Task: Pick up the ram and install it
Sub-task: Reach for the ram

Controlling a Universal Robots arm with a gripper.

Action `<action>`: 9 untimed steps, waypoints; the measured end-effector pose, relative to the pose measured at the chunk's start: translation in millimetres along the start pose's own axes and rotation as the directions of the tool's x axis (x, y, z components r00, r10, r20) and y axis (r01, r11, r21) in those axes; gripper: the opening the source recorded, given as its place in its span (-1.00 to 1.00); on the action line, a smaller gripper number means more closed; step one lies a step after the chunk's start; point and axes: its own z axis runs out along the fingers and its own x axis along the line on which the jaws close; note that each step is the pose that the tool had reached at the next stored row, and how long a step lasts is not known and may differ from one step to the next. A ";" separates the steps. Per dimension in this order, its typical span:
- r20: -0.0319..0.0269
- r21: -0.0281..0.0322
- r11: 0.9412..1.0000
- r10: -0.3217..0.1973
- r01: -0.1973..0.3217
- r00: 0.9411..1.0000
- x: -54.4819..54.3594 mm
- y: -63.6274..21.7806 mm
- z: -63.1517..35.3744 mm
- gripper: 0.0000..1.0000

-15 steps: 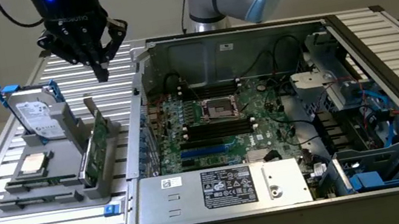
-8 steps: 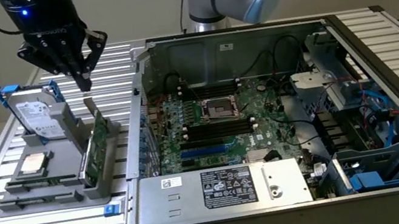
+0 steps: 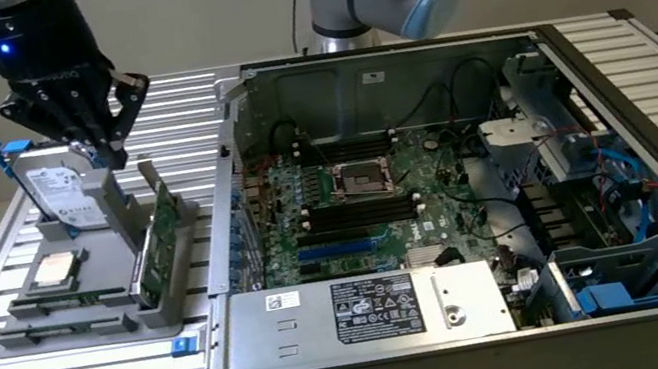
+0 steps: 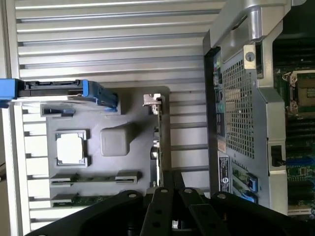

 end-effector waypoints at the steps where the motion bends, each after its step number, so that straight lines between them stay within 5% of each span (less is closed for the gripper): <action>1: -0.001 0.000 1.000 0.000 0.000 1.000 2.6 -1.7 0.9 -0.79; 9: -0.005 0.000 1.000 0.000 0.000 1.000 24.4 -13.5 7.7 -0.79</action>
